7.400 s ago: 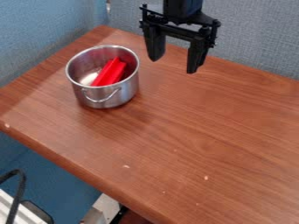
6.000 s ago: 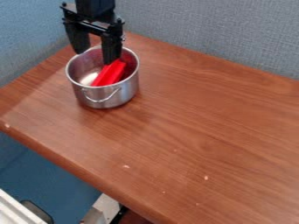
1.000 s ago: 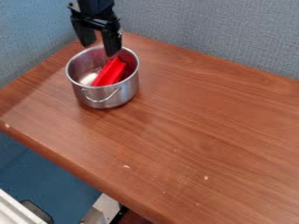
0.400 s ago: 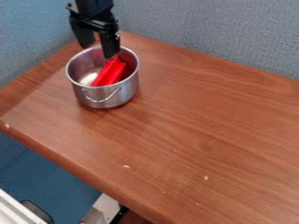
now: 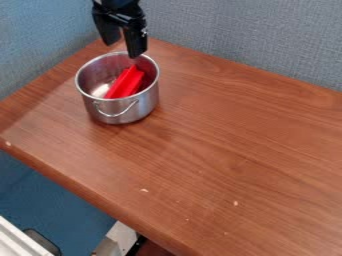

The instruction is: Move the red object from the metal pot to the table

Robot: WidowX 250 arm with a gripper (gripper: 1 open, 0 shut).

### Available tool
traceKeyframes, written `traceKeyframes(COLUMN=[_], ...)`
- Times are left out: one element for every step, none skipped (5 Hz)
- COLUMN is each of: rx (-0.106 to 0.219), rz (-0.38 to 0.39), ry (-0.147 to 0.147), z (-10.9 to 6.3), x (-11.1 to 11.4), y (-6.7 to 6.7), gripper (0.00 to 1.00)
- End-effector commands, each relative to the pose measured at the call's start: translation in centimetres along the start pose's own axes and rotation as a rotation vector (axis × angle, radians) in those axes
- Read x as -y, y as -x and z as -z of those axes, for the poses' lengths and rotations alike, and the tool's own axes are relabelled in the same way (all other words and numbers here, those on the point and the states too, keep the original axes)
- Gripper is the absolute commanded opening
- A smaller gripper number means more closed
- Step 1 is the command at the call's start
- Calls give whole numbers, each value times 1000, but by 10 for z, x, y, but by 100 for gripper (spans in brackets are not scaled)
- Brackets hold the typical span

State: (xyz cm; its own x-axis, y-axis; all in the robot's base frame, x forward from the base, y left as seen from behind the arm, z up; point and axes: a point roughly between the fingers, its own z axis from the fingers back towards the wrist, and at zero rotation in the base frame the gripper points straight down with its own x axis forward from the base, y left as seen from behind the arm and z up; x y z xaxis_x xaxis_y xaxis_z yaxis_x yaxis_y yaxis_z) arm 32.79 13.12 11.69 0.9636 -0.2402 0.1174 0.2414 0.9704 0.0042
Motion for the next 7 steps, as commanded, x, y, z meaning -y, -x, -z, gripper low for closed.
traceKeyframes(rx=[42,39,34,28,22,13,6], rz=[60,67,76,73,77,77,94], ry=[-47,-60,-67,-69,-70,-67,-59], z=[-24,-25,-23,-19,-6,7,27], x=[-7,3,13,18,13,7,5], y=[1,5,8,9,9,10,14], gripper=[100,100,100,100,100,100,100])
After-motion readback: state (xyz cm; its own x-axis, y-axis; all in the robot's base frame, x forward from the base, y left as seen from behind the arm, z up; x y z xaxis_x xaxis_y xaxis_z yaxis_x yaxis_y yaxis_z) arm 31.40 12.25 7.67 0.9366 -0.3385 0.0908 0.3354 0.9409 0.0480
